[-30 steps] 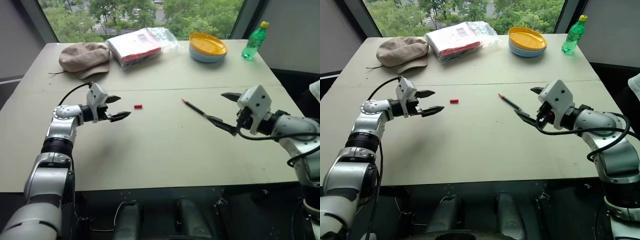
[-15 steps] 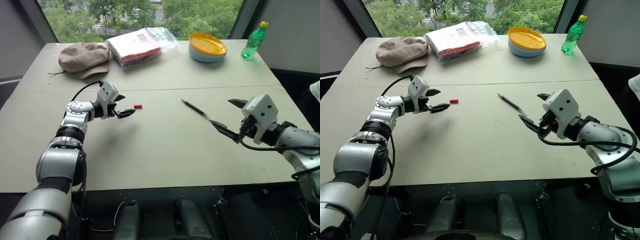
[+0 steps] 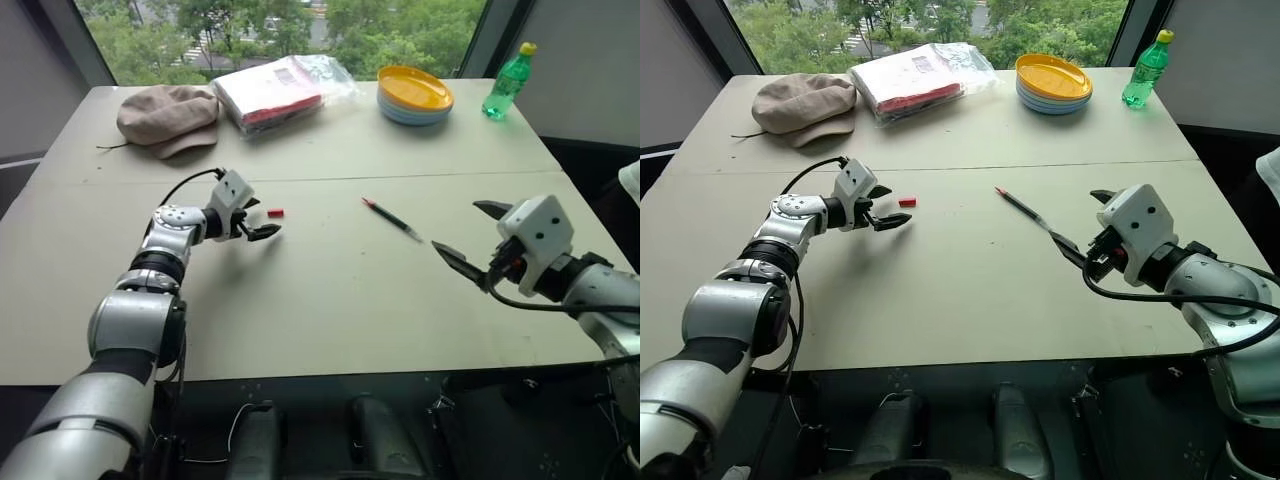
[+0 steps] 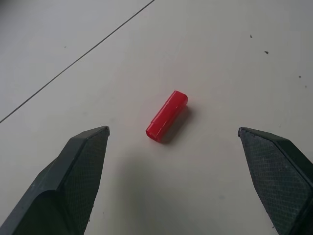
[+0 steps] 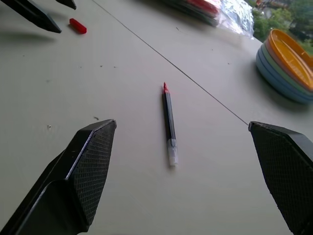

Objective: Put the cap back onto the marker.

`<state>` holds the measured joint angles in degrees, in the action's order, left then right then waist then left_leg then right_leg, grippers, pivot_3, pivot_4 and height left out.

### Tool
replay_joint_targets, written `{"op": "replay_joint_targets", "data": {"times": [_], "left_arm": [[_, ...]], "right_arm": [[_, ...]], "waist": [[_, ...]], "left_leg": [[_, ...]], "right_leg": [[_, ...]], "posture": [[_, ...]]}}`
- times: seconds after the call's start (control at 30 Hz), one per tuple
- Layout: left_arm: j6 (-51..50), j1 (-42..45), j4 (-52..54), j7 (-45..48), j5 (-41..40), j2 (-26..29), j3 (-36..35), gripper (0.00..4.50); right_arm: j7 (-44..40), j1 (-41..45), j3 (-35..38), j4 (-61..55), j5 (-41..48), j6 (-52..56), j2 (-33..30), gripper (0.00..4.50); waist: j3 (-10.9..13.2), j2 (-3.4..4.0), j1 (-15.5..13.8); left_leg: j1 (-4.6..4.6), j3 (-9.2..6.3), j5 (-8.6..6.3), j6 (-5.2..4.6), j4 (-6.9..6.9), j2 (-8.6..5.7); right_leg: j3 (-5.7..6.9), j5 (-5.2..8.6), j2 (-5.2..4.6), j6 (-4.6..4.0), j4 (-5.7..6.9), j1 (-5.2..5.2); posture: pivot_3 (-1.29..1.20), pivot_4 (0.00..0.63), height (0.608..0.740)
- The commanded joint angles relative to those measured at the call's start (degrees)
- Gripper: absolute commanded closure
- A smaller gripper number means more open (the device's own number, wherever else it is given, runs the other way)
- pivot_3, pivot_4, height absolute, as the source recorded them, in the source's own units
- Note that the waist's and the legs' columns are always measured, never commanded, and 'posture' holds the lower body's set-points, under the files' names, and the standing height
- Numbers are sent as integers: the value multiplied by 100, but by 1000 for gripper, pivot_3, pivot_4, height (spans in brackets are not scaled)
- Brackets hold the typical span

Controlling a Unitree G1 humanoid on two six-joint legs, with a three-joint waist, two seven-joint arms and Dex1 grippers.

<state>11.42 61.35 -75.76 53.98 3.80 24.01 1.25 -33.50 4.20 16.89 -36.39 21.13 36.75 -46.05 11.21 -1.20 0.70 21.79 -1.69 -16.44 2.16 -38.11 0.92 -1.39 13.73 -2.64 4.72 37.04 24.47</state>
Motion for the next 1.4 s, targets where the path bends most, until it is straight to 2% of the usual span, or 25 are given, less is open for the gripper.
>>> {"op": "replay_joint_targets", "data": {"times": [0.03, 0.33, 0.43, 0.67, 1.13, 1.3, 1.4], "left_arm": [[-43, 122, -5, -73, 97, -40, -18, 81], [-227, 87, -63, -315, 227, -211, -27, 81], [-226, 71, -61, -326, 246, -234, -24, 888], [-205, 20, -63, -343, 291, -286, -30, 4434], [274, -561, 353, -174, 70, -238, -172, 4434], [871, -1175, 1257, -1088, 28, -303, -252, 4434], [817, -1617, 1974, -1626, -31, -418, -306, 4434]], "right_arm": [[63, -55, 271, -309, 62, 41, -7, 0], [71, -107, 419, -435, 89, 196, -59, 0], [52, -118, 471, -465, 101, 236, -84, 0], [-54, -116, 549, -486, 140, 335, -170, 0], [-247, 58, 312, -344, 236, 378, -270, 0], [-349, 114, 100, -280, 267, 356, -258, 0], [-422, 230, -85, -175, 238, 308, -295, 0]], "waist": [[0, 0, -1], [-2, -2, -15], [-2, -3, -18], [-3, -3, 5], [-3, -2, 14], [-3, -2, 18], [-3, -2, 18]], "left_leg": [[0, 0, 0, 0, 0, 0], [-6, -1, 0, 0, -3, -1], [-14, 0, 0, 0, -3, -2], [-27, 0, 0, 0, -3, -1], [-27, 1, 0, 0, -2, -1], [-28, 0, 0, 0, -2, 1], [-29, 0, 0, 0, -2, 1]], "right_leg": [[0, 0, 0, 0, 0, 0], [0, 0, -1, 0, 6, -5], [0, 0, -1, 0, 6, -14], [-1, 0, 0, 0, 10, -22], [-2, 0, 0, 0, 9, -23], [-4, 0, 0, 0, 10, -22], [-4, -1, 0, 0, 11, -23]], "posture": [[0, 150, 740], [0, 150, 740], [0, 150, 740], [0, 150, 740], [0, 150, 740], [0, 150, 740], [0, 150, 740]]}}
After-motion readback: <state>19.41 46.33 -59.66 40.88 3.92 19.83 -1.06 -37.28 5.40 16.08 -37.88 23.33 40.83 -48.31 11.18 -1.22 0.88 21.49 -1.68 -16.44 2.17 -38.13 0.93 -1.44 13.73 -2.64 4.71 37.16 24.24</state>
